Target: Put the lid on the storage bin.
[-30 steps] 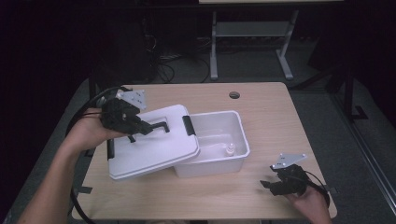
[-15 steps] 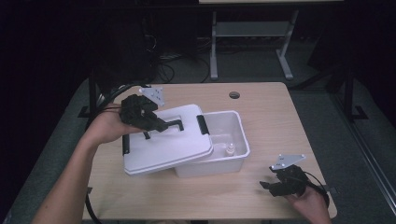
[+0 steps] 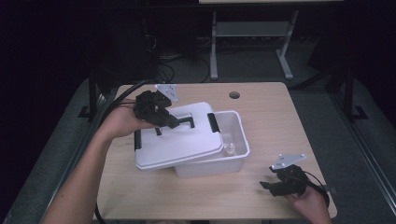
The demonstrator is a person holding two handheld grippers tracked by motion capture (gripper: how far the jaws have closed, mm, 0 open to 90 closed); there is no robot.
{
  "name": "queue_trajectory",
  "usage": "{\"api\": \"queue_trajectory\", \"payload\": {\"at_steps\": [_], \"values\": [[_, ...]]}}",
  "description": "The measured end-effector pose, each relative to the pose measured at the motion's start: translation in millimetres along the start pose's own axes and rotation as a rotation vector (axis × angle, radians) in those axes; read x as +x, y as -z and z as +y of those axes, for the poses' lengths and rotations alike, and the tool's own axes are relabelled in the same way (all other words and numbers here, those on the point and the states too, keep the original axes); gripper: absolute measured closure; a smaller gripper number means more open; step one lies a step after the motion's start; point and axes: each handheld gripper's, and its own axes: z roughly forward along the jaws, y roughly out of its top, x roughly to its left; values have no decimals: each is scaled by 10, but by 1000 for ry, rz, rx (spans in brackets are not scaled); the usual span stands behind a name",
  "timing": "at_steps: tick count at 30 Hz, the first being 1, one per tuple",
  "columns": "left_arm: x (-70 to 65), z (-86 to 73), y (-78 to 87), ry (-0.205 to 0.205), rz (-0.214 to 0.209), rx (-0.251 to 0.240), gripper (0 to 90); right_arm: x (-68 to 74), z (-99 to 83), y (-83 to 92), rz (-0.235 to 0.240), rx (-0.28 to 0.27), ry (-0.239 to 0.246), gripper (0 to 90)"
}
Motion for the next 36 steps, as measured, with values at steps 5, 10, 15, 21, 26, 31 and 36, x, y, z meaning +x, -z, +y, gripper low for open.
{"api": "queue_trajectory", "payload": {"at_steps": [5, 10, 15, 21, 26, 31, 36], "values": [[10, 76, -59, -7, -5, -7, 843, 0, -10, 3, -3, 3, 3, 315], [24, 146, -113, -19, -12, 3, 843, 1, -13, 0, -2, 4, 4, 315], [48, 204, -186, -26, -23, 4, 843, 2, -26, 10, -2, 4, 3, 315], [59, 275, -255, -28, -29, 2, 843, 7, -28, 27, -1, -4, 0, 314], [66, 337, -304, -38, -31, -1, 843, 6, -28, 28, 1, -4, 1, 314], [63, 408, -367, -50, -41, 1, 844, 0, -31, 39, 0, -8, 4, 314], [59, 473, -425, -59, -46, -2, 843, 2, -31, 43, 1, -8, 3, 314]]}}
